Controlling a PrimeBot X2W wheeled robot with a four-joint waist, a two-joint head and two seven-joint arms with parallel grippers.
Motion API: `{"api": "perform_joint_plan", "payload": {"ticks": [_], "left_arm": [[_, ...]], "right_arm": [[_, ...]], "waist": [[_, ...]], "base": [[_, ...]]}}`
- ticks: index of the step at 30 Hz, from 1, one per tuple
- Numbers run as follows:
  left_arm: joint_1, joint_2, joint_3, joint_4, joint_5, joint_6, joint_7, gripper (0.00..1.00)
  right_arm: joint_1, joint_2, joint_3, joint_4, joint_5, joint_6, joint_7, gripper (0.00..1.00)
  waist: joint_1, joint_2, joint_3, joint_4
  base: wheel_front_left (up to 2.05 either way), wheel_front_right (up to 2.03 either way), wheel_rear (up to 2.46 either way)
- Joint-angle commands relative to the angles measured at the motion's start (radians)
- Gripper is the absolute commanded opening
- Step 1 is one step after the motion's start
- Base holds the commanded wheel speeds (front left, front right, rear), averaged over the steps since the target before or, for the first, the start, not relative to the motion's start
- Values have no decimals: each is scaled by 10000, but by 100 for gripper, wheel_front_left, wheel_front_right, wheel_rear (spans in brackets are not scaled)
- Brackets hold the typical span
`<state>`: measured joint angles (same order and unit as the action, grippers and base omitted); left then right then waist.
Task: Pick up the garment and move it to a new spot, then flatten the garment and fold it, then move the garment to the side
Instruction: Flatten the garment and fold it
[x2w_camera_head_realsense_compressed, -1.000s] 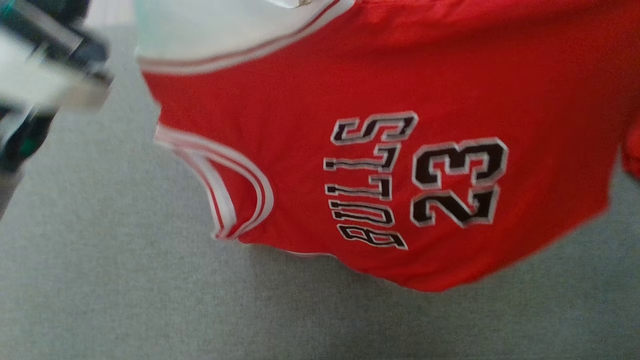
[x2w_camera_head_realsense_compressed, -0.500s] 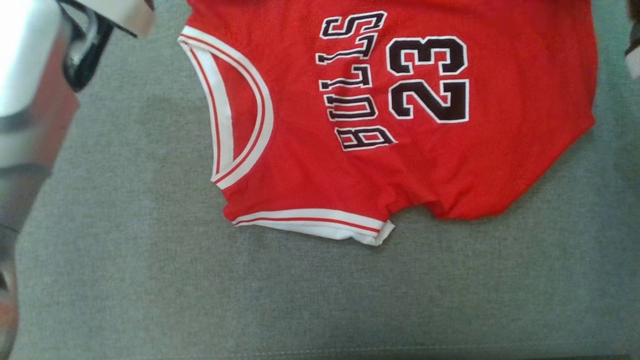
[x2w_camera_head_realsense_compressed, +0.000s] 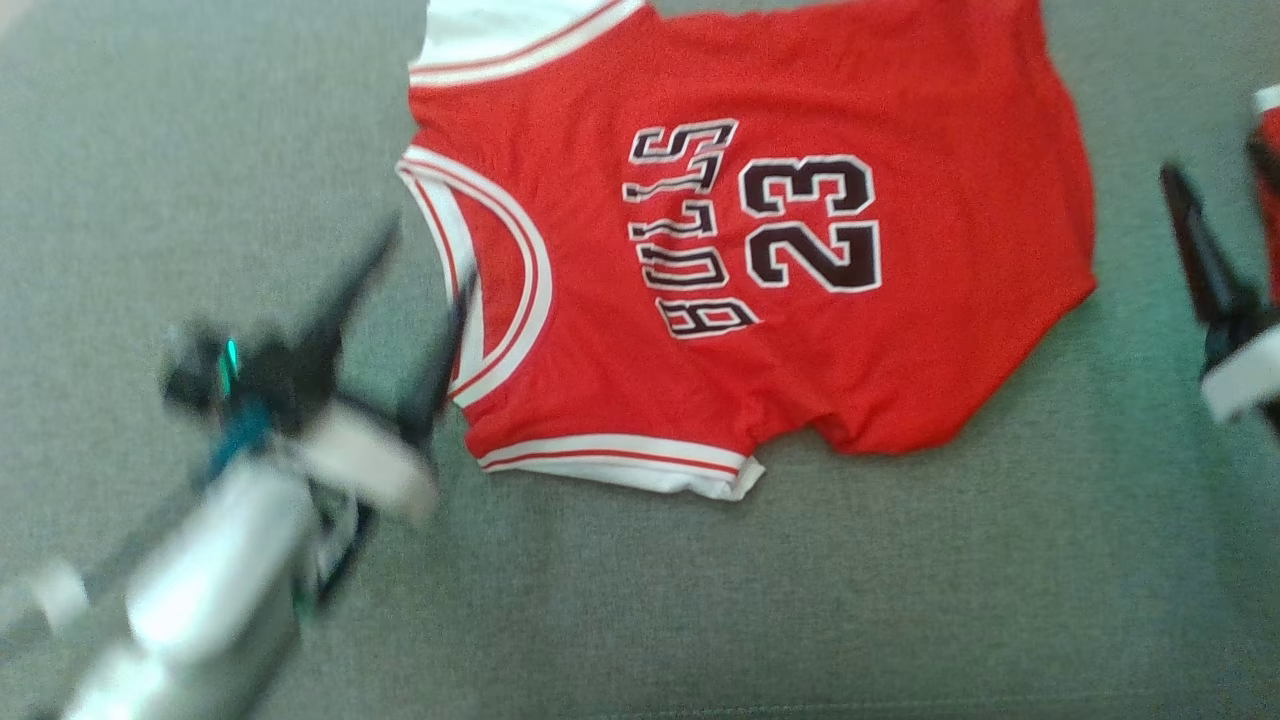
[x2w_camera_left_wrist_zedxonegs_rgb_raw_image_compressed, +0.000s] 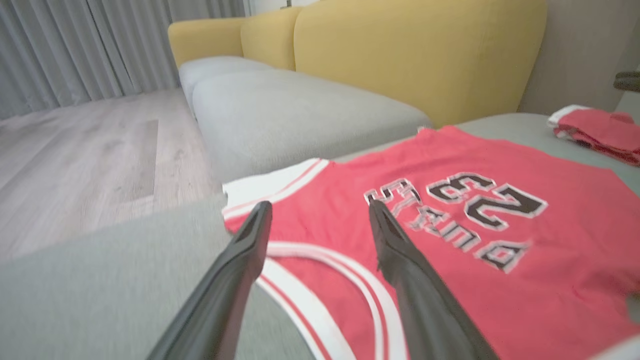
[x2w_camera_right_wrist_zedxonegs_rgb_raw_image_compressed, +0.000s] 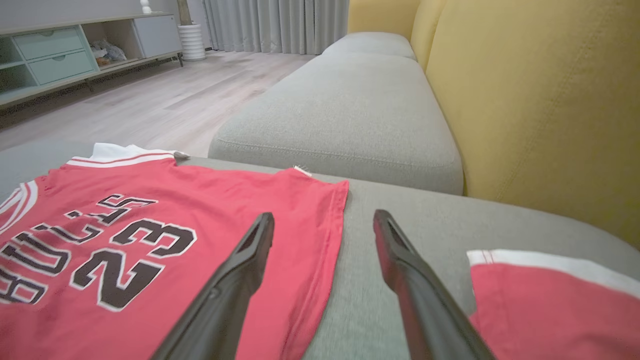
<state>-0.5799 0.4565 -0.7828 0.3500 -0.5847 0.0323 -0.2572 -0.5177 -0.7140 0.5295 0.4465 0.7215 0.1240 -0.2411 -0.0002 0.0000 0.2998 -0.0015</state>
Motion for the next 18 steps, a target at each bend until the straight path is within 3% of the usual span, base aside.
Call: {"api": "perform_joint_plan", "payload": {"ticks": [1,5,8,13,18], "left_arm": [[-47,409,405,-380,-183,162,-43,100],[1819,239,437,-1016,-925,615,-44,100],[2598,94,386,-1353,-1178,809,-44,100],[3003,-261,484,-1300,-1306,971,-44,100],[2805,-507,198,-908,-1098,854,-41,100]], "right_arm": [[346,-199,-142,-302,12,67,-148,100],[1778,221,-683,-704,92,67,-109,100],[2739,786,-865,-1309,1064,67,313,100],[3473,1175,-674,-2021,2072,67,1172,100],[3119,1779,-767,-1548,2630,67,1523,100]], "waist": [[2,0,-378,-105],[2,0,-786,-210],[2,0,-945,-247],[2,0,-985,-260],[2,0,-780,-197]], "base": [[0,0,0],[0,0,0],[0,0,0],[0,0,0],[0,0,0]]}}
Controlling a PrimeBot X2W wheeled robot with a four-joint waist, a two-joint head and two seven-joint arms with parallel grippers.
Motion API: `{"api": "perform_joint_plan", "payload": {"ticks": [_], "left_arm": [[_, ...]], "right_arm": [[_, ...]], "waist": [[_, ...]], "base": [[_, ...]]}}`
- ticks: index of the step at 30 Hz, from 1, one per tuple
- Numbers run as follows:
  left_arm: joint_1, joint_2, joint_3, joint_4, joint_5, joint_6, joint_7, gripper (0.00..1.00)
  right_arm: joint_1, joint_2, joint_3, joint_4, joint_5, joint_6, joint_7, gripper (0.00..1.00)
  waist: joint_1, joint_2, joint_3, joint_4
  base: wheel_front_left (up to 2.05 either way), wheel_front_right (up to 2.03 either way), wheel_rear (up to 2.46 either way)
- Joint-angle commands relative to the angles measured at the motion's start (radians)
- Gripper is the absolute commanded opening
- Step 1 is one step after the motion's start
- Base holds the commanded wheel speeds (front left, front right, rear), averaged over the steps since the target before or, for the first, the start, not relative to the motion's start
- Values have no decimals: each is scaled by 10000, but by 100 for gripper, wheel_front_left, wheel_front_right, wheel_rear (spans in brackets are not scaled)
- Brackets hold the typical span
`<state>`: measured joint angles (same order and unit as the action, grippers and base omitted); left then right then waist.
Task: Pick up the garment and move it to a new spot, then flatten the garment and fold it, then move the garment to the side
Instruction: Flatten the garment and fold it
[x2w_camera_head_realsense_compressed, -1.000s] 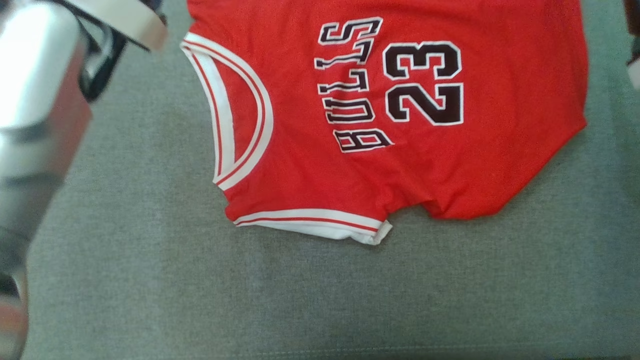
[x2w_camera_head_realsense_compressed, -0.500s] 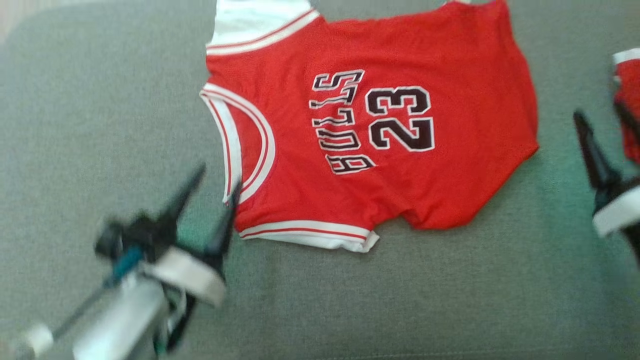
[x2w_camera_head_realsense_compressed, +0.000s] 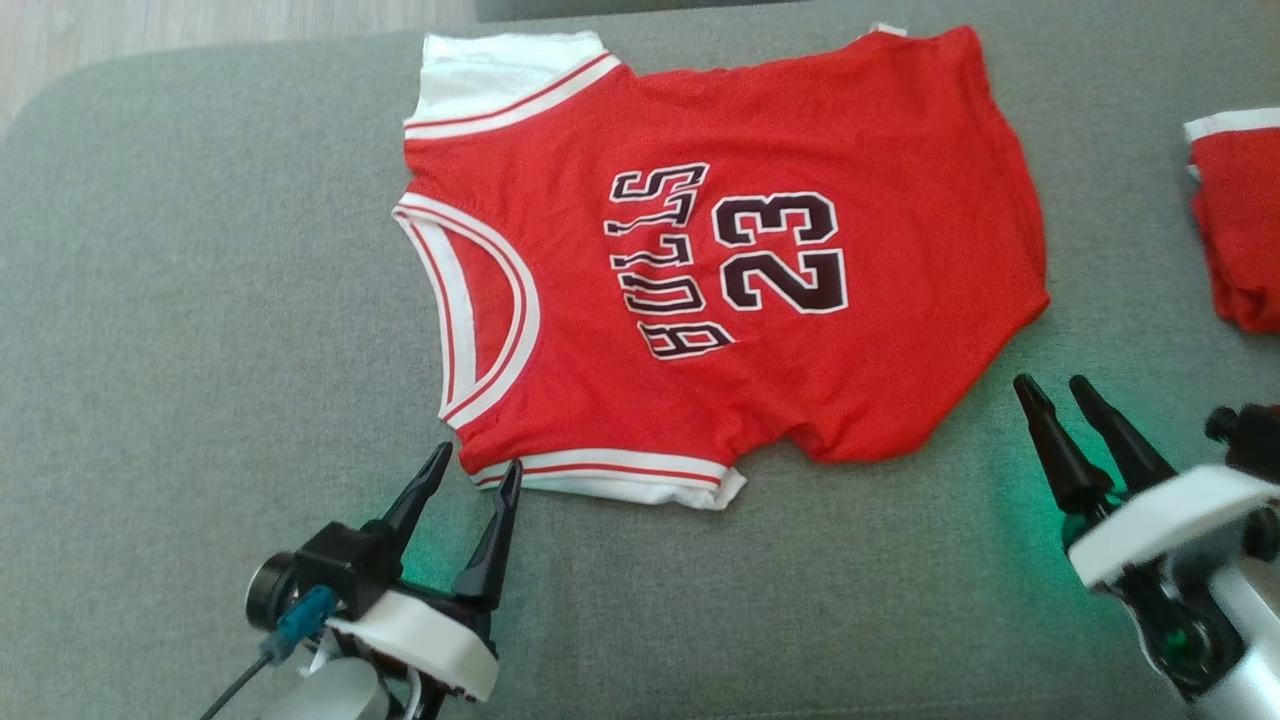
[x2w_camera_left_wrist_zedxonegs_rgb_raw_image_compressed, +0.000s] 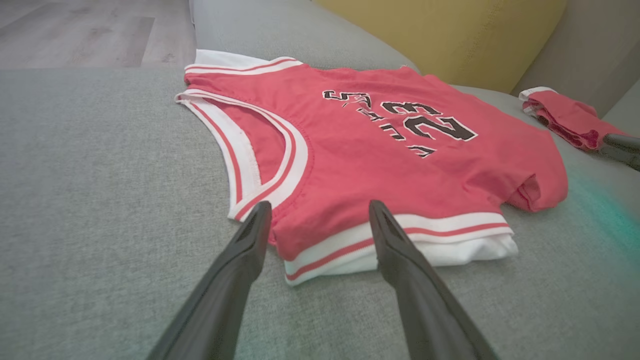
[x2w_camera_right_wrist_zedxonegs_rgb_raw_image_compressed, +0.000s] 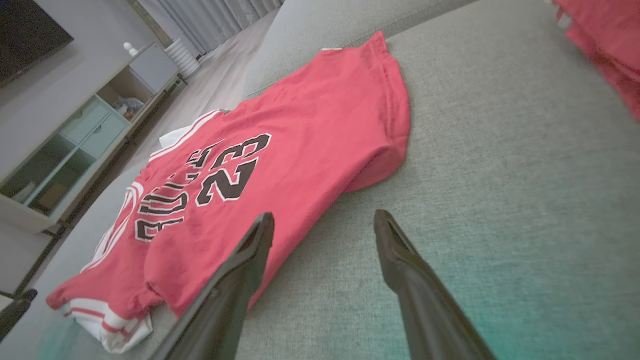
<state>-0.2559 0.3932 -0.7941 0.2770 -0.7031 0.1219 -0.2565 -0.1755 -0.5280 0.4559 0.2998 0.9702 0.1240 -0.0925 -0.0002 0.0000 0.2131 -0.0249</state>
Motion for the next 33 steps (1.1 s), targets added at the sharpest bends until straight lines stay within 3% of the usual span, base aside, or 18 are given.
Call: {"api": "perform_joint_plan", "payload": {"ticks": [1,8,9,11,12,15,19,25,26,27,30,33], "left_arm": [[-497,81,284,-131,116,-61,-48,100],[-861,-163,93,29,349,-232,-50,100],[-878,-199,87,45,362,-249,-50,100],[-884,-253,79,66,379,-296,-51,100],[-880,-281,82,69,403,-312,-51,100],[-760,-342,175,7,429,-331,-51,100],[-475,-305,379,-109,469,-353,-52,100],[-230,-361,486,-159,525,-380,-52,100],[-205,-382,493,-169,542,-396,-52,100],[-185,-404,502,-183,568,-404,-52,100],[-118,-484,557,-248,648,-406,-52,100],[27,-529,672,-343,708,-415,-52,100]], "right_arm": [[-455,52,-53,111,231,67,109,100],[-1460,878,36,1296,1052,67,687,100],[-1586,928,64,1445,1060,67,628,91],[-1814,945,97,1678,947,67,265,13],[-1891,914,84,1765,867,67,3,0],[-2079,663,94,1582,441,67,-983,0],[-2336,409,935,600,-467,67,-1403,0],[-2720,1165,2767,78,-1076,67,-1074,0],[-2777,1344,3042,161,-1126,67,-996,42],[-2841,1493,3259,238,-1213,67,-999,100],[-2827,1634,3739,96,-1380,67,-1184,100],[-2633,1014,3976,-329,-1714,67,-1307,100]], "waist": [[2,0,143,73],[2,0,411,452],[2,0,408,509],[2,0,385,628],[2,0,352,699],[2,0,220,857],[2,0,32,994],[2,0,-164,1220],[2,0,-182,1267],[2,0,-190,1313],[2,0,-172,1432],[2,0,-146,1463]], "base": [[0,0,0],[0,0,0],[0,0,0],[0,0,0],[0,0,0],[0,0,0],[0,0,0],[0,0,0],[0,0,0],[0,0,0],[0,0,0],[0,0,0]]}}
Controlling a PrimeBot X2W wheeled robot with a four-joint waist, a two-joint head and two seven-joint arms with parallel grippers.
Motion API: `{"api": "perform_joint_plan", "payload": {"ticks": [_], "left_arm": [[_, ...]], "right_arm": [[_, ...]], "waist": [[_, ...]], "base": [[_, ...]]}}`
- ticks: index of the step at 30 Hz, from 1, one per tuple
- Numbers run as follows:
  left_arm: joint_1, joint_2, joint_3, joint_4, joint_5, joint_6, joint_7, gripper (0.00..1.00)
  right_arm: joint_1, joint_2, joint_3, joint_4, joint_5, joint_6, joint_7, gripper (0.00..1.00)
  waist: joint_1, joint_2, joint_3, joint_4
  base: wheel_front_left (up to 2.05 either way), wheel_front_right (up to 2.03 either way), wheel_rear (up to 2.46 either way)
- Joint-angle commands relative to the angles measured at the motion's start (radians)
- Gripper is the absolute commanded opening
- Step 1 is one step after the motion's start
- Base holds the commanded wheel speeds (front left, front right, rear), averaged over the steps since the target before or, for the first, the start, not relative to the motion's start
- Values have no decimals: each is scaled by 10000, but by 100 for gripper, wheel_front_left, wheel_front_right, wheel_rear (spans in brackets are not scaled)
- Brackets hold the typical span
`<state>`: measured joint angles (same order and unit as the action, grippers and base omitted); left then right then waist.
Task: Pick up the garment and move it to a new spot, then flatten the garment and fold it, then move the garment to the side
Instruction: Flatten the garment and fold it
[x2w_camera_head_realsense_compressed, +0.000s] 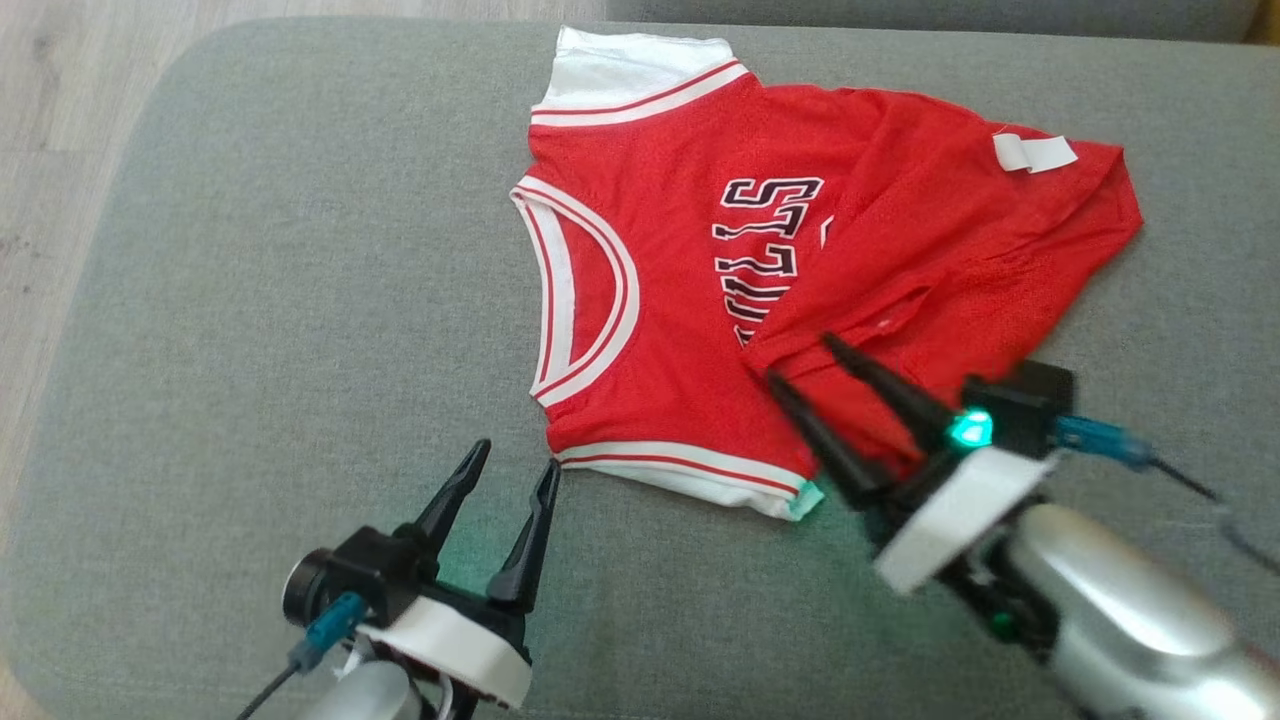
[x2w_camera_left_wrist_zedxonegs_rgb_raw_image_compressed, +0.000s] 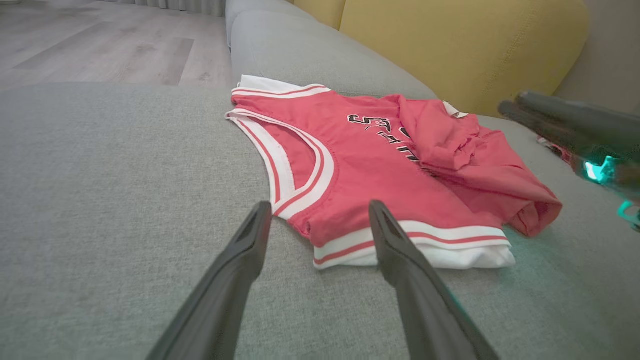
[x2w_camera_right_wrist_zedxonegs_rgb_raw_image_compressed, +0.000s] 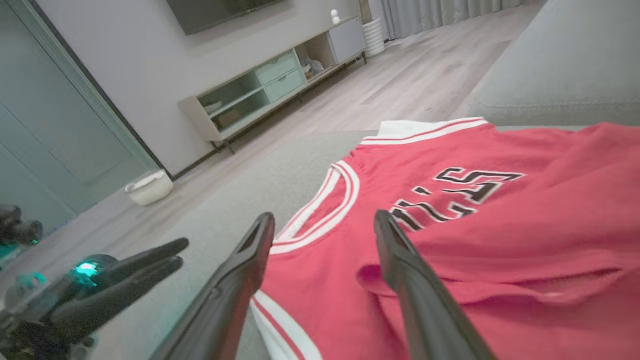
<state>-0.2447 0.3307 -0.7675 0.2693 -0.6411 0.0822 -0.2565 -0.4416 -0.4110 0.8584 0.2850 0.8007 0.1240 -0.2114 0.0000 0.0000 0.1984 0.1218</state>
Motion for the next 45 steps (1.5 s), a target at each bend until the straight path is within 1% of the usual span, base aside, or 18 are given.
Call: {"api": "perform_joint_plan", "payload": {"ticks": [1,3,7,9,12,18,24,27,31,32,33,34,35,36,37,38,39,45], "left_arm": [[-28,87,449,-289,110,-32,-52,100],[88,64,534,-310,150,-67,-52,100],[297,-38,677,-306,210,-140,-53,100],[337,-121,687,-296,255,-195,-53,100],[282,-252,648,-231,338,-300,-53,100],[71,-543,563,-96,525,-540,-53,100],[105,-752,649,51,662,-693,-53,100],[158,-823,735,90,719,-749,-53,100],[166,-899,855,97,811,-820,-53,100],[165,-911,882,102,832,-841,-53,100],[160,-924,909,109,853,-857,-53,100],[154,-938,932,120,874,-873,-53,100],[154,-938,932,120,874,-873,-53,100],[150,-951,953,134,892,-888,-53,100],[149,-964,982,147,906,-896,-53,100],[154,-980,1019,156,909,-903,-53,100],[161,-994,1057,166,911,-910,-53,100],[290,-963,1368,162,1028,-919,-53,100]], "right_arm": [[107,-486,-93,-305,-203,67,-144,100],[282,-1249,-231,-538,-605,67,-62,100],[359,-2780,-644,-835,-1489,67,575,100],[202,-3316,-681,-952,-1866,67,909,100],[-350,-3932,-229,-1006,-2584,67,1430,100],[-1830,-4574,1460,-331,-3516,67,2208,100],[-3033,-4752,3570,705,-3805,67,2289,100],[-3422,-4637,4009,1079,-3739,67,2176,100],[-3720,-4489,4187,1400,-3912,67,2082,100],[-3735,-4456,4201,1447,-3930,67,2081,98],[-3709,-4424,4208,1478,-3973,67,2089,93],[-3616,-4397,4211,1460,-4086,67,2119,75],[-3616,-4397,4211,1460,-4086,67,2119,75],[-3528,-4373,4213,1426,-4173,67,2161,50],[-3460,-4356,4214,1387,-4215,67,2199,40],[-3405,-4345,4215,1343,-4246,67,2233,27],[-3340,-4342,4215,1288,-4272,67,2285,0],[-3741,-4476,4216,1129,-3389,67,1818,0]], "waist": [[0,0,-2,-3],[0,0,-22,-4],[0,0,-113,-15],[0,0,-128,44],[0,0,-76,226],[0,0,196,859],[0,0,328,1352],[0,0,366,1473],[0,0,448,1569],[0,0,461,1586],[0,0,477,1604],[0,0,485,1623],[0,0,485,1623],[0,0,488,1638],[0,0,491,1644],[0,0,490,1644],[0,0,485,1639],[0,0,259,1272]], "base": [[0,0,0],[0,0,0],[0,0,0],[0,0,0],[0,0,0],[0,0,0],[0,0,0],[0,0,0],[0,0,0],[0,0,0],[0,0,0],[0,0,0],[0,0,0],[0,0,0],[0,0,0],[0,0,0],[0,0,0],[0,0,0]]}}
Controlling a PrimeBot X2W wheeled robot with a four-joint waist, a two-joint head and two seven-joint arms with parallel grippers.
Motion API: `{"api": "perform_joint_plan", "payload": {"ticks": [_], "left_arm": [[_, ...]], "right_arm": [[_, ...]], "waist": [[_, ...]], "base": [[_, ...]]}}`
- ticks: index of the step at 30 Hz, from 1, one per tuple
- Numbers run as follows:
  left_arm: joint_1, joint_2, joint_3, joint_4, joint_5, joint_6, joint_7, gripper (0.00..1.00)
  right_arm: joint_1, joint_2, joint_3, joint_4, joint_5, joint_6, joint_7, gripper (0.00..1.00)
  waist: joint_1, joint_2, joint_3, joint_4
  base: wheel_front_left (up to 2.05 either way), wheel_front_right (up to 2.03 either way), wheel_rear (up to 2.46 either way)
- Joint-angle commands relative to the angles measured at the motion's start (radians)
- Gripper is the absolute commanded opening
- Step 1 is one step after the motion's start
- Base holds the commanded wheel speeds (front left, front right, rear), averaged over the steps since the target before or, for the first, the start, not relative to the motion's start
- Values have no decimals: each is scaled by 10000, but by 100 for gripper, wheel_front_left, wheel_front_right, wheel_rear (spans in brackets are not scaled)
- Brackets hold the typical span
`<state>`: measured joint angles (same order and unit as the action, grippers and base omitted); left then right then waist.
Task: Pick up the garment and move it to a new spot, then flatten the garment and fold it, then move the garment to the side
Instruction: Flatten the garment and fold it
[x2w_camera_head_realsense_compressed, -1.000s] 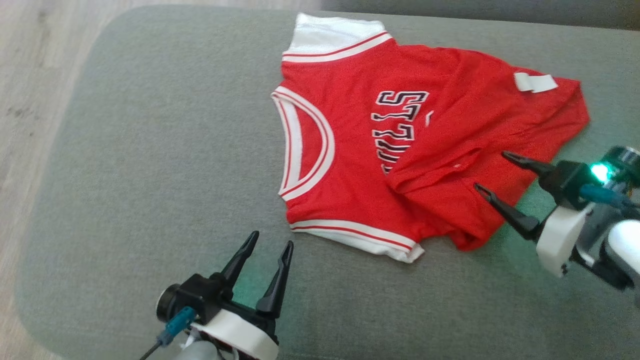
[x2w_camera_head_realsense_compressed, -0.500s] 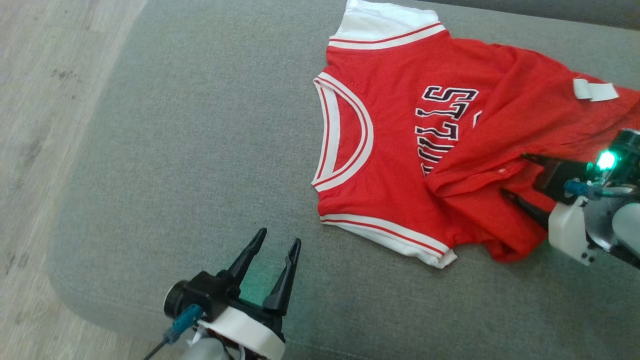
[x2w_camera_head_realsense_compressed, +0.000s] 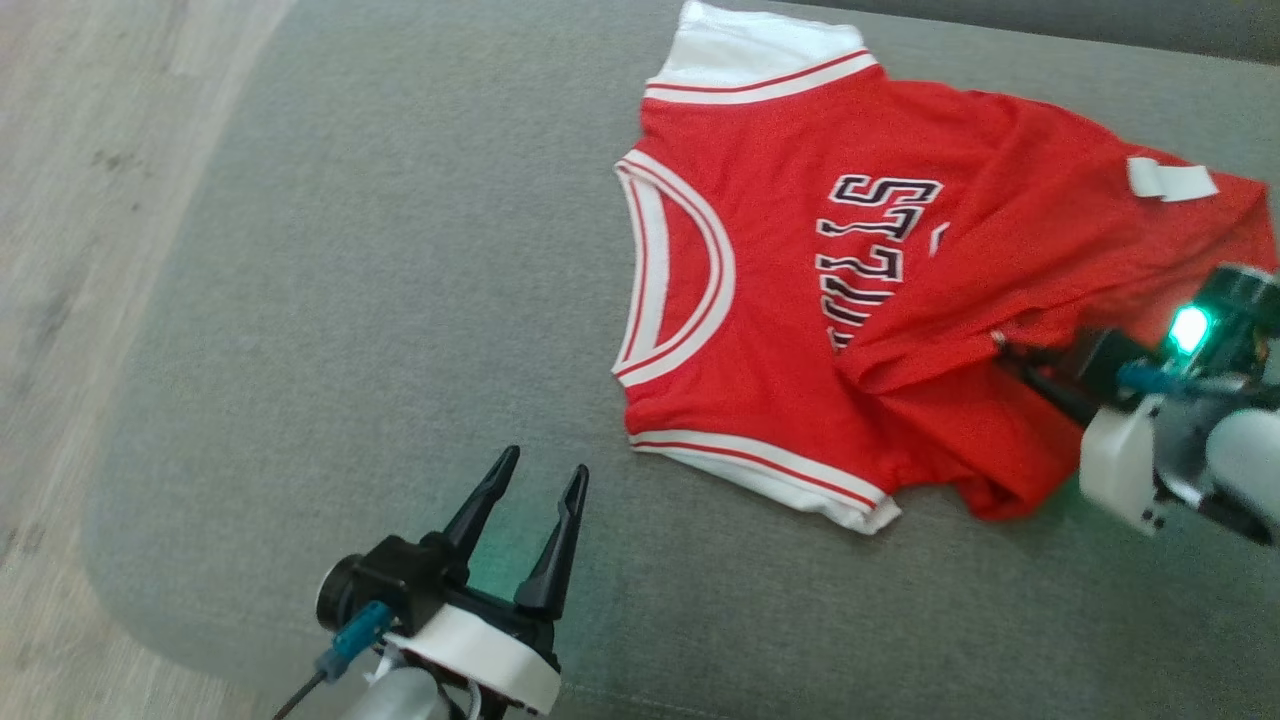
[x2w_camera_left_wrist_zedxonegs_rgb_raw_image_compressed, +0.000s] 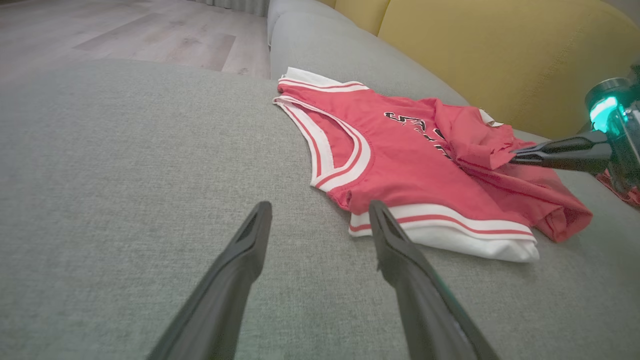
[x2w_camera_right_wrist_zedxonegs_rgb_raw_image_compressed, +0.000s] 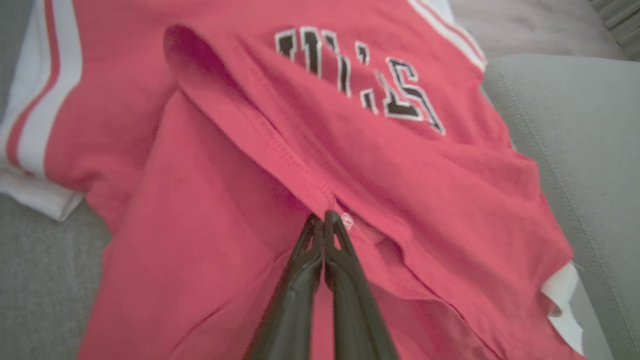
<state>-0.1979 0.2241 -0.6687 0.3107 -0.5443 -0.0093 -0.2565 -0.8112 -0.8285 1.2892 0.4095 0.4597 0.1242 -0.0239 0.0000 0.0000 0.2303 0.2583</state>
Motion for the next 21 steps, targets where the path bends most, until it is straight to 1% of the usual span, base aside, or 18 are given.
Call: {"api": "perform_joint_plan", "payload": {"ticks": [1,4,7,13,17,19,21], "left_arm": [[-148,131,429,-273,80,-5,-53,100],[-43,269,501,-280,98,-89,-53,100],[25,444,547,-253,103,-104,-46,100],[222,852,462,-171,68,-104,422,100],[343,1108,411,0,-58,69,1244,100],[322,1171,441,104,-150,149,1551,100],[215,1159,488,214,-306,84,1718,100]], "right_arm": [[-113,-389,-101,-134,230,65,-171,0],[-127,-819,-223,-223,749,65,-341,0],[203,-1447,-541,-365,1285,65,-341,0],[1717,-2492,-1660,-1059,2359,65,75,0],[2944,-2722,-2464,-1282,2656,65,212,0],[3468,-2664,-2930,-1287,2672,65,170,0],[3936,-2523,-3400,-1268,2565,65,126,0]], "waist": [[0,0,-99,-202],[0,0,-272,-622],[0,0,-427,-1053],[0,0,-576,-1977],[0,0,-532,-2408],[0,0,-466,-2535],[0,0,-381,-2615]], "base": [[0,0,0],[0,0,0],[0,0,0],[0,0,0],[0,0,0],[0,0,0],[0,0,0]]}}
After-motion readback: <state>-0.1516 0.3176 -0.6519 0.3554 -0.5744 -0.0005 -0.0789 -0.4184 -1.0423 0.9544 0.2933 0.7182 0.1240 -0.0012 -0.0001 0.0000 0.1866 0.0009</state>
